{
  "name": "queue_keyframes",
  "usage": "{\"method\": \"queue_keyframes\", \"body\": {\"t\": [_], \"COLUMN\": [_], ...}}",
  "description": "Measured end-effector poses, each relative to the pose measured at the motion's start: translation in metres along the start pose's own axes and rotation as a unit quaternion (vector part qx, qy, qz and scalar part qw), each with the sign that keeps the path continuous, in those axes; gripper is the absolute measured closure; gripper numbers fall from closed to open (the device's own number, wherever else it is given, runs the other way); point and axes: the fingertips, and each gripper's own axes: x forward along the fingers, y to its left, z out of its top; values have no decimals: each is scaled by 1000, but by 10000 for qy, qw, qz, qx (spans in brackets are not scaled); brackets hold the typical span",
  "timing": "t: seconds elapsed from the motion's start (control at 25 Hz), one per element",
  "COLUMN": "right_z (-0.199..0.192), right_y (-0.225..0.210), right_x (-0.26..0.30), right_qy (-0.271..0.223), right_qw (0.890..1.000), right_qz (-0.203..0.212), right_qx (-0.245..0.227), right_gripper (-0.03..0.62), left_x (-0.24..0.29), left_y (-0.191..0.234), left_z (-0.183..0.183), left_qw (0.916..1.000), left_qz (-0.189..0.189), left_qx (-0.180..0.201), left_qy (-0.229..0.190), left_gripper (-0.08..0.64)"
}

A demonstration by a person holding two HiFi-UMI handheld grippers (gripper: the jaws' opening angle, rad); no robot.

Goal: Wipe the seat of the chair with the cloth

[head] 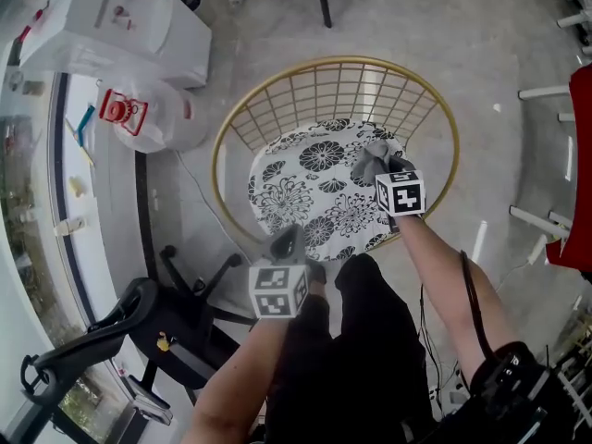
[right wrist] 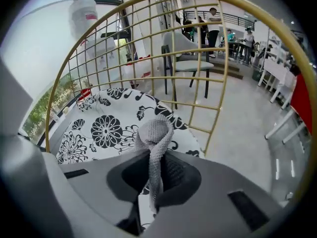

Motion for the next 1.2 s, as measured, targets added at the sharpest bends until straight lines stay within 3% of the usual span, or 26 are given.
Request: {"method": "queue_keyframes", "body": {"t": [0.28,0.4,0.6,0.88,1.08,1.2], "right_z": [0,11,36,45,42,44], "right_y": [-35,-21,69,212,270,283], "right_x": [-26,-34,-29,-7,12,26], "right_qy": [-28,-185,-478,-494,-373,-318], "right_qw": [9992,9989,9946,9719,9590,9579], "right_qz": [-339,-374,582,1849,2233,2244], "right_qx": [-186,-213,-711,-1367,-1702,-1763], "right_gripper": [565,565,565,565,565,565], "left_x": [4,-2,-8,-32,-48,-52], "left_y": [-11,-5,5,40,65,72], "left_z": [8,9,5,-25,-48,-56], "left_qw": [9999,9999,9997,9973,9936,9918], "left_qz": [-108,-56,129,461,717,774], "left_qx": [95,99,-158,-542,-865,-999], "left_qy": [-47,-70,-166,-160,-145,-168], "left_gripper": [552,552,552,552,552,552]}}
